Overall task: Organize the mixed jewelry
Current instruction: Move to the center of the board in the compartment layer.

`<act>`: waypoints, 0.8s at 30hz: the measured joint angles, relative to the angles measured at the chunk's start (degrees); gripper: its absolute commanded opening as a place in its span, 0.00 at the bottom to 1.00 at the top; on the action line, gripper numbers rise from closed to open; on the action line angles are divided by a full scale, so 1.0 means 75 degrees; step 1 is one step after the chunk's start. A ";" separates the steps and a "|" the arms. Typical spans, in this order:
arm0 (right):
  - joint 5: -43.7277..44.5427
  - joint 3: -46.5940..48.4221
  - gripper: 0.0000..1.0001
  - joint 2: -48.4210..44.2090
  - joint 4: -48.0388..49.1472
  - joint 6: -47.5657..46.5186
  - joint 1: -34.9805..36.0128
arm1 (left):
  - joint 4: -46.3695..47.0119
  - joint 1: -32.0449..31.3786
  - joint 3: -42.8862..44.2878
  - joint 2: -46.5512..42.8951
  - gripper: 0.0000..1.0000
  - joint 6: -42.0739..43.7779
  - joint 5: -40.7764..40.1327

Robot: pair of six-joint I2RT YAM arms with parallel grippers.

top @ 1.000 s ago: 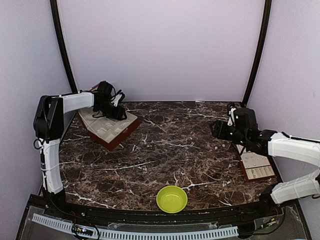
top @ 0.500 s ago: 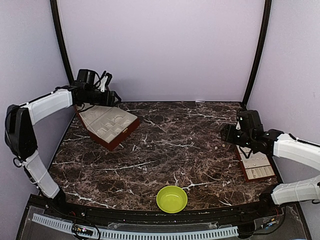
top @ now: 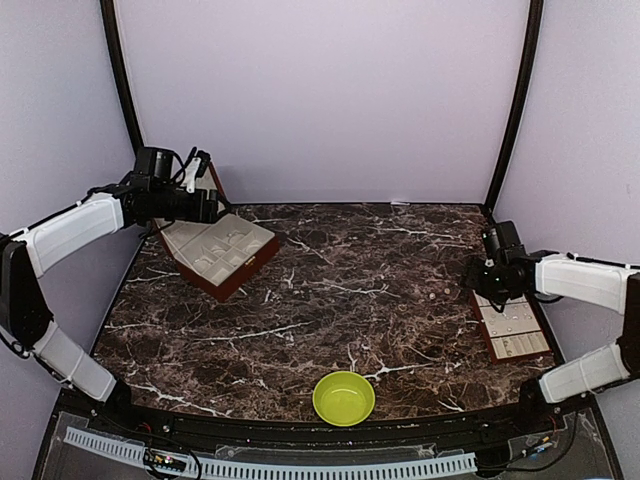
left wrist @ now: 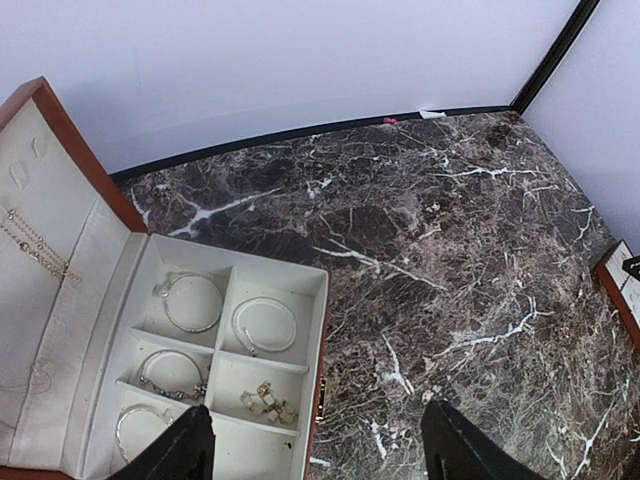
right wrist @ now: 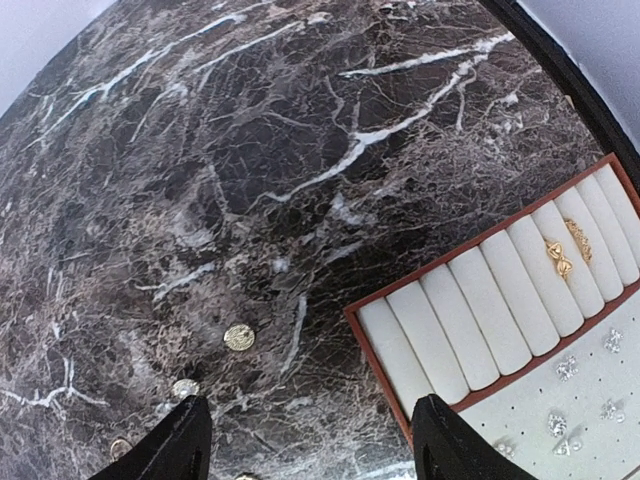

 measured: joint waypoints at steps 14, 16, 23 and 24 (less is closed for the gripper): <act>0.0157 0.0519 0.54 0.1148 0.0178 0.0210 -0.1011 | 0.0009 0.0000 -0.0026 -0.0597 0.74 0.0000 0.0047; 0.0117 0.0519 0.49 0.1279 0.0256 0.0219 -0.1090 | 0.0012 0.0000 -0.0035 -0.0615 0.74 0.0000 0.0050; -0.0085 0.0519 0.41 0.1641 0.0667 0.0245 -0.1215 | 0.0015 0.0000 -0.0114 -0.0667 0.74 -0.0003 0.0064; -0.0096 0.0519 0.40 0.1682 0.0705 0.0239 -0.1221 | 0.0017 0.0000 -0.0114 -0.0679 0.74 -0.0003 0.0067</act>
